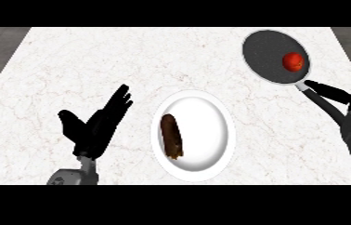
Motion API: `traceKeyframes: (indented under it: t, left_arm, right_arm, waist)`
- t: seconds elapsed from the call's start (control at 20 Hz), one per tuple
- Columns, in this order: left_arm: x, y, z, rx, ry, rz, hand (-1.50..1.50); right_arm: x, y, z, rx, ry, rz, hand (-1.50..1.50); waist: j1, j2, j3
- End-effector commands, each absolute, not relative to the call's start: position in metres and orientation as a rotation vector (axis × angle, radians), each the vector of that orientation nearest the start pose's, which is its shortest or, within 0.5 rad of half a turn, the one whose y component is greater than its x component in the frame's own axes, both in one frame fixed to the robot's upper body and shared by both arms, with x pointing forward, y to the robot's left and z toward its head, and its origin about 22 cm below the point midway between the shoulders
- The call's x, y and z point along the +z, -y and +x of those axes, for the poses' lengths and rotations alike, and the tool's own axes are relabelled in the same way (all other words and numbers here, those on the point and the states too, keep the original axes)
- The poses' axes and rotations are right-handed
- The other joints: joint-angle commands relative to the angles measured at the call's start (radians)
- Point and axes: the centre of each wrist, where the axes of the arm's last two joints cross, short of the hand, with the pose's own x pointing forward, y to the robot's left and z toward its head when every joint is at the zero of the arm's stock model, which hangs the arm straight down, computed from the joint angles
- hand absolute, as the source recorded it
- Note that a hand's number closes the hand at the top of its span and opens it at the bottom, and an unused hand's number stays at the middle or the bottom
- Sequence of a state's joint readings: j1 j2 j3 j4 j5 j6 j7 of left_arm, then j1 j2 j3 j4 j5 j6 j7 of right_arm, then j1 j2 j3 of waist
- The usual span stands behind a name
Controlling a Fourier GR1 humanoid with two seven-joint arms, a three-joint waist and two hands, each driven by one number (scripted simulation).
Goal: Pick the tomato from the plate and place it in the pan
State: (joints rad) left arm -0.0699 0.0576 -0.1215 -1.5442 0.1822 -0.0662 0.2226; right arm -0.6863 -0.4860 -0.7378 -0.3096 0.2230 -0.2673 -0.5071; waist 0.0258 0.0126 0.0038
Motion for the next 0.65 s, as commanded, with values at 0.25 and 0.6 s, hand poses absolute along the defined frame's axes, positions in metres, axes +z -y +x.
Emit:
traceKeyframes:
  t: [0.25, 0.6]
  left_arm:
    - [0.012, -0.207, 0.245, -0.092, 1.349, -0.237, 0.0]
    - [0.003, -0.229, 0.245, -0.069, 1.364, -0.219, 0.0]
  right_arm:
    - [-0.015, 0.463, 0.306, -0.25, 1.543, -0.684, -1.5]
    - [-0.025, 0.44, 0.308, -0.223, 1.551, -0.658, -1.5]
  waist:
    - [-0.017, -0.011, -0.003]
    - [-0.022, -0.013, -0.004]
